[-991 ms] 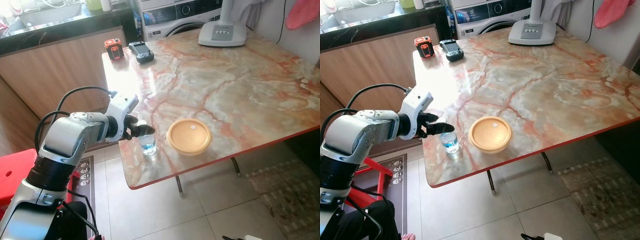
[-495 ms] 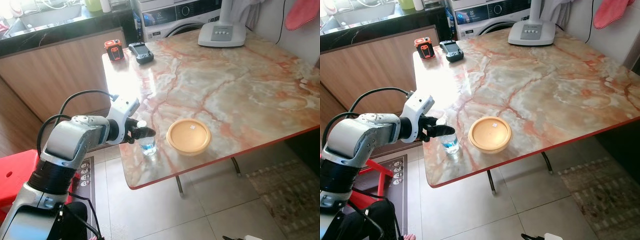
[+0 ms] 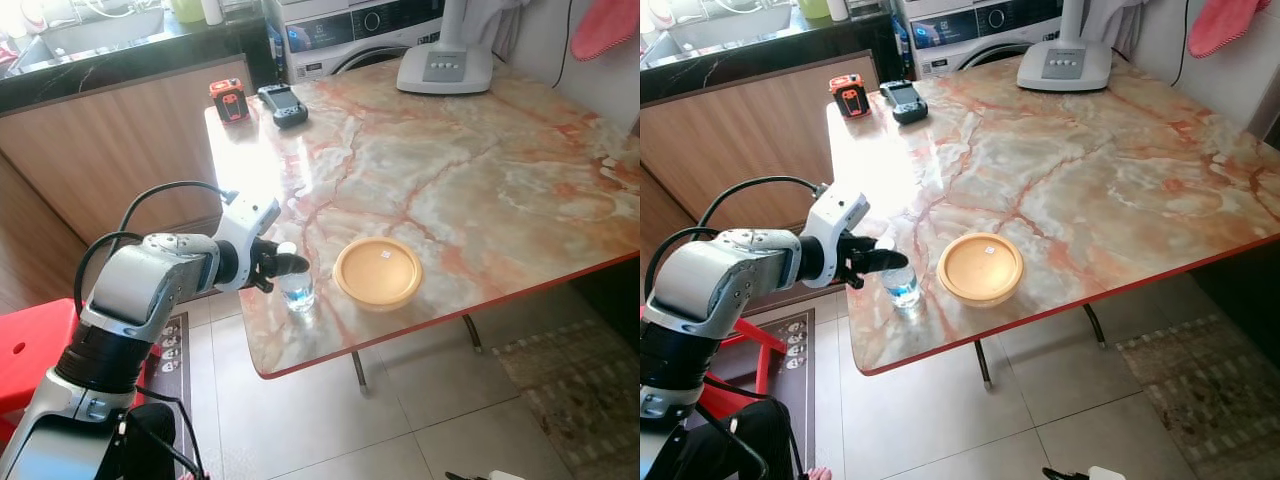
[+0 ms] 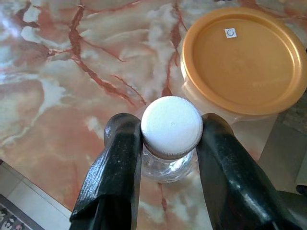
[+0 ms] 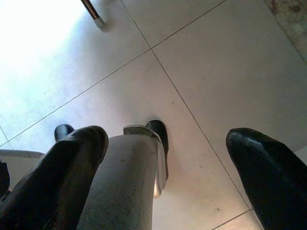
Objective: Restocking fridge
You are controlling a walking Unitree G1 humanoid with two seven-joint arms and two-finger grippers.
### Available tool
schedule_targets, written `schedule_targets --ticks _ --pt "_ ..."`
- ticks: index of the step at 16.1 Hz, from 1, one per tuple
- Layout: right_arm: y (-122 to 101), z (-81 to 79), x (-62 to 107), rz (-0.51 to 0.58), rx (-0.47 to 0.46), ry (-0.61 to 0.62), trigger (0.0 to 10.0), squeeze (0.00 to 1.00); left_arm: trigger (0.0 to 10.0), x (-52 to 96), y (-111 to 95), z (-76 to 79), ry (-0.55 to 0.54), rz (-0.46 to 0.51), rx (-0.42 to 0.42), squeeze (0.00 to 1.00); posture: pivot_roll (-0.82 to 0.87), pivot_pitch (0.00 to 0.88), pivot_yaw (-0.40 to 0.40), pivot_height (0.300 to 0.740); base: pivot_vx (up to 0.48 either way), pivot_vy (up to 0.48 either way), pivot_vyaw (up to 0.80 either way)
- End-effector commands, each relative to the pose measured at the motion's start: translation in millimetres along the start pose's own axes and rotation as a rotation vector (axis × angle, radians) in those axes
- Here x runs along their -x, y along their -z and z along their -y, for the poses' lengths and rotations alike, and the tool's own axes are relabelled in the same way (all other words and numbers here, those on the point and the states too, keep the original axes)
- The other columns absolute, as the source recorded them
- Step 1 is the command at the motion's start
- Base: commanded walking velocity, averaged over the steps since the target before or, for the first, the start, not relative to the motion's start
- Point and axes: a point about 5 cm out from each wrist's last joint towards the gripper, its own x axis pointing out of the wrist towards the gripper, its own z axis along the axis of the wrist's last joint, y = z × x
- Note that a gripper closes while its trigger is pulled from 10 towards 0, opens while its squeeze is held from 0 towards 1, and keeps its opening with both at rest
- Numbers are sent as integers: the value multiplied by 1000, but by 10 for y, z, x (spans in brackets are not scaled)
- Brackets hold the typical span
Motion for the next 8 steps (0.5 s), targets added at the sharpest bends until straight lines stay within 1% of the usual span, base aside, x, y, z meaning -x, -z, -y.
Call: schedule_targets --ticks 1,3,4,8 --pt "123 -54 20 -48 6 -22 10000 0 0 32 -13 -42 -37 19 -18 0 50 40 124 740 0 0 0" --pt "124 -51 21 -49 6 -24 10000 0 0 50 -27 -78 -74 36 -14 0 54 41 120 740 0 0 0" --pt "124 -52 21 -52 7 -28 10000 0 0 61 -24 -123 -109 38 -20 0 57 42 118 740 0 0 0" --pt "120 -56 19 -53 11 -36 10000 0 0 91 -58 -163 -149 73 -11 0 61 47 115 740 0 0 0"
